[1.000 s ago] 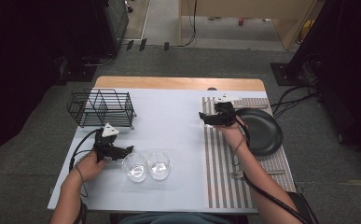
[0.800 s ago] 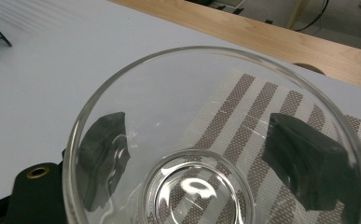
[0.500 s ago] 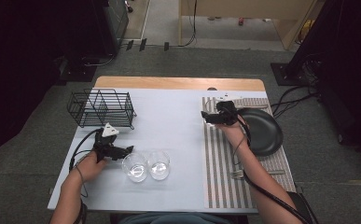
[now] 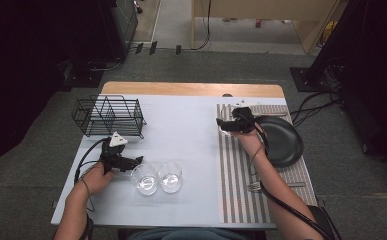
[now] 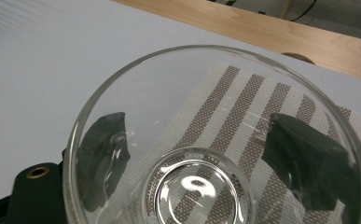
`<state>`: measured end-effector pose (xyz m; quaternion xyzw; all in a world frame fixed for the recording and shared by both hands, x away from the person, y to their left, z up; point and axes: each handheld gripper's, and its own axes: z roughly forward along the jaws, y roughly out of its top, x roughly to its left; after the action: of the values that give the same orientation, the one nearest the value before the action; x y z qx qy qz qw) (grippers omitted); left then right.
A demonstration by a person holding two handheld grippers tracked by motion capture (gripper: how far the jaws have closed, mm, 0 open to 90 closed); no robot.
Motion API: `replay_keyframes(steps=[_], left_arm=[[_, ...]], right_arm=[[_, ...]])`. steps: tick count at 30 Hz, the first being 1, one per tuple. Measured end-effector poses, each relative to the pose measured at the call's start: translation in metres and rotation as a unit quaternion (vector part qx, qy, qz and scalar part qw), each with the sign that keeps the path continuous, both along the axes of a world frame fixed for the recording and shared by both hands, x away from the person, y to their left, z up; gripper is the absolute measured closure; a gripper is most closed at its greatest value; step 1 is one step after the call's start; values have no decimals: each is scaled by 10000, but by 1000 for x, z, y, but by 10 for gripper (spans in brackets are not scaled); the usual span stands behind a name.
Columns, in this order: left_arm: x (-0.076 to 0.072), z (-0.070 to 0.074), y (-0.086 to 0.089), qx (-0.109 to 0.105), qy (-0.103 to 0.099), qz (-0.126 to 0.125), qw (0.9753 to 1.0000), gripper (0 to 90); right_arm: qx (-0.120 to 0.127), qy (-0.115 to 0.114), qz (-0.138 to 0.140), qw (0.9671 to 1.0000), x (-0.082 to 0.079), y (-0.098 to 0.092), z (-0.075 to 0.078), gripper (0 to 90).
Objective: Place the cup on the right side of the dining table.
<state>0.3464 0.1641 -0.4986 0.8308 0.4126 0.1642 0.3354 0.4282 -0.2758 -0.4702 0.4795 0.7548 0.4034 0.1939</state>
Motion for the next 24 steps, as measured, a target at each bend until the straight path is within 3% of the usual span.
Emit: replay_keyframes(steps=[24], left_arm=[[0, 0, 0, 2, -2, 0, 10000, 0]], right_arm=[[-143, 123, -108, 9998, 0, 5, 0, 194]])
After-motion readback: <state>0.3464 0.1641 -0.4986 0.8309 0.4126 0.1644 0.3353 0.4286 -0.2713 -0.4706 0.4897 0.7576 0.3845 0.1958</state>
